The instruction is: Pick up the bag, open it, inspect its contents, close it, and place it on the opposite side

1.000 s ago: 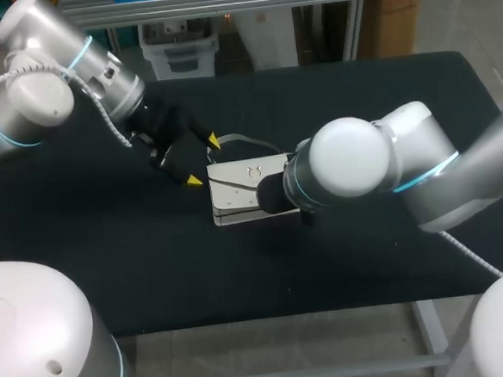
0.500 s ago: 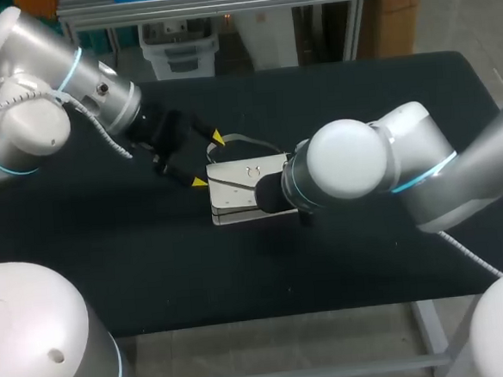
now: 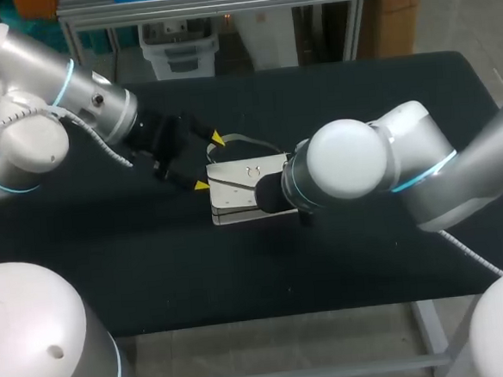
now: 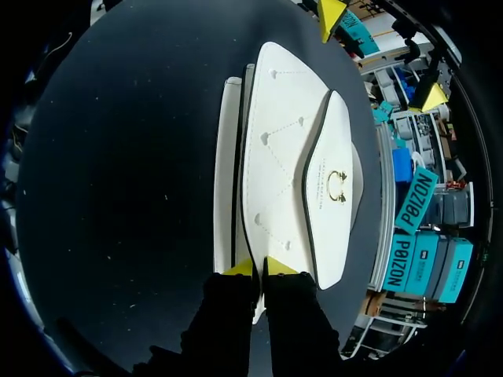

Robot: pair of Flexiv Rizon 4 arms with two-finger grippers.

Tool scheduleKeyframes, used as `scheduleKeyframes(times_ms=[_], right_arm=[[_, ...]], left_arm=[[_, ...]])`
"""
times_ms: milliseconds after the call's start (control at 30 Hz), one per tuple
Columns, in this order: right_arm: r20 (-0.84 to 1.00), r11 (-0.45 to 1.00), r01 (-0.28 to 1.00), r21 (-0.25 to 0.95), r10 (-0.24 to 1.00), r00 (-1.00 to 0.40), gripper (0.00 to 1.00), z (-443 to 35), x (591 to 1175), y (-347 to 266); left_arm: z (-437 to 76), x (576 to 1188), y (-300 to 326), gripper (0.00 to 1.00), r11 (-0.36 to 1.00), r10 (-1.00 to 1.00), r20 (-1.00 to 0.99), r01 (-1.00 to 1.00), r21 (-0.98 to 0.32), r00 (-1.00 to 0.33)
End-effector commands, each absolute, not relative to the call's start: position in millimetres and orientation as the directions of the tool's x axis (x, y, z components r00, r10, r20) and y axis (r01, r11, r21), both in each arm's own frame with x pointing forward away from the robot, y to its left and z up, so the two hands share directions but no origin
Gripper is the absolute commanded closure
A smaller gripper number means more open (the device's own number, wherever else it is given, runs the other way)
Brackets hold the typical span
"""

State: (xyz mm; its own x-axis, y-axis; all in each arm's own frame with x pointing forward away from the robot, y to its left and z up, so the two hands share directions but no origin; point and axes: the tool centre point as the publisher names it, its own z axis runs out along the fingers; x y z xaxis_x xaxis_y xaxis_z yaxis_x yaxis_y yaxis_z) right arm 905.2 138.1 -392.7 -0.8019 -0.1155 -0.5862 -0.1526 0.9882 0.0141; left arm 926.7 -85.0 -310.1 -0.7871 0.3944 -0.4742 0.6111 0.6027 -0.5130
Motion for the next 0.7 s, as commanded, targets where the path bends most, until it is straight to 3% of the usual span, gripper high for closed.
scheduleKeyframes(times_ms=[33, 267, 333, 467, 500, 700], right_arm=[[-0.590, 0.988, -0.153, 0.016, -0.114, -0.799, 1.00, -398, 904, 139], [-0.590, 0.988, -0.153, 0.016, -0.114, -0.799, 1.00, -398, 904, 139], [-0.590, 0.988, -0.153, 0.016, -0.114, -0.799, 1.00, -398, 904, 139], [-0.590, 0.988, -0.153, 0.016, -0.114, -0.799, 1.00, -398, 904, 139], [-0.590, 0.988, -0.153, 0.016, -0.114, -0.799, 1.00, -398, 904, 139], [-0.590, 0.988, -0.153, 0.016, -0.114, -0.799, 1.00, -398, 904, 139]], left_arm=[[-310, 922, -100, 0.00, 0.601, 0.438, -0.509, 0.663, -0.447, -0.741], [-314, 903, -112, 0.01, 0.550, 0.462, -0.624, 0.756, -0.355, -0.630], [-318, 900, -116, 0.13, 0.547, 0.462, -0.647, 0.769, -0.331, -0.607], [-326, 899, -124, 0.25, 0.541, 0.471, -0.677, 0.791, -0.285, -0.566], [-328, 899, -125, 0.36, 0.529, 0.468, -0.688, 0.800, -0.283, -0.554], [-335, 897, -133, 0.40, 0.514, 0.490, -0.719, 0.830, -0.218, -0.493]])
